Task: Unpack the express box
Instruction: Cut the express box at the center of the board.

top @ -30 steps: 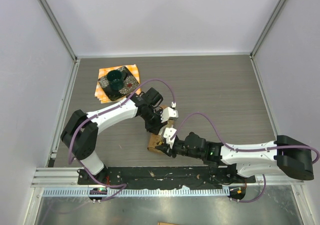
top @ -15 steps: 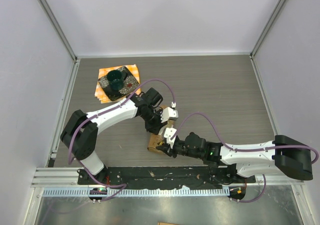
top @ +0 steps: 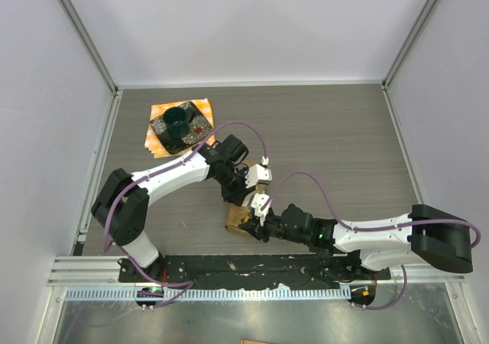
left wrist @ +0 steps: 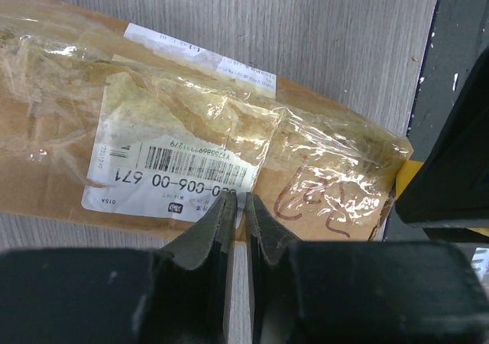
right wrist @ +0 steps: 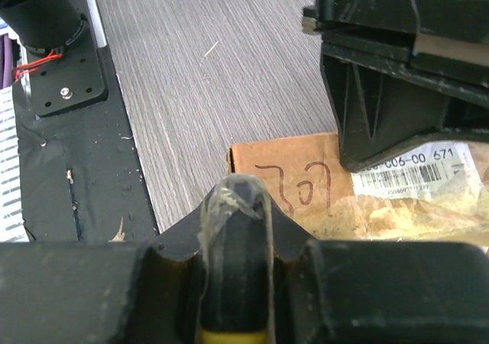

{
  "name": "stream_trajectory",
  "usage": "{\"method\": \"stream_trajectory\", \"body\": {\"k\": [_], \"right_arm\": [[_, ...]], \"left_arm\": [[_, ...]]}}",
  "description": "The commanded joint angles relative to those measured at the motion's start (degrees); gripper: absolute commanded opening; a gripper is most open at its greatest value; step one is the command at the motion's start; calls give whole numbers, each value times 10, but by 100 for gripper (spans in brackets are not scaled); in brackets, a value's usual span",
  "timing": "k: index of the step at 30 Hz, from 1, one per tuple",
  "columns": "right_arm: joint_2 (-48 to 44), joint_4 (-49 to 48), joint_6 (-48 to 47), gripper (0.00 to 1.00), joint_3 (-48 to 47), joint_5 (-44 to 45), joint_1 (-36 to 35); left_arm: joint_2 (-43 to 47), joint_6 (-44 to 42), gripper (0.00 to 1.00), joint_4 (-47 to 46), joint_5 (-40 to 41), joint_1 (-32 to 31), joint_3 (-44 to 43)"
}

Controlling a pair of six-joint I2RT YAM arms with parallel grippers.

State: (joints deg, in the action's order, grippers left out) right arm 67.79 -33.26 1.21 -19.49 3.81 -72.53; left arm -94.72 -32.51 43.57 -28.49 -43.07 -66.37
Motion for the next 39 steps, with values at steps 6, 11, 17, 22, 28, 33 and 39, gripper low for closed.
{"method": "stream_trajectory", "body": {"k": [6, 11, 17, 22, 28, 33, 39], "right_arm": [[-15, 25, 135, 1, 59, 57, -37], [-42, 76, 158, 1, 45, 113, -87], [-65, 60, 157, 1, 21, 127, -90], [-40, 71, 101, 1, -53, 170, -90], [-85, 125, 52, 3, -139, 246, -94], [-165, 147, 76, 6, -130, 308, -93], [-235, 263, 232, 9, -74, 431, -58]], "left_arm": [[-36, -26, 13, 38, 68, -1, 41], [-40, -27, 11, 35, 73, -1, 36], [-57, -23, 9, 27, 86, -1, 32], [-57, -26, 9, 20, 114, -1, 36], [-48, -30, 8, 23, 126, 17, 34], [-33, -36, 9, 33, 137, 36, 30], [15, -22, 39, 77, 123, 48, -33]]}}
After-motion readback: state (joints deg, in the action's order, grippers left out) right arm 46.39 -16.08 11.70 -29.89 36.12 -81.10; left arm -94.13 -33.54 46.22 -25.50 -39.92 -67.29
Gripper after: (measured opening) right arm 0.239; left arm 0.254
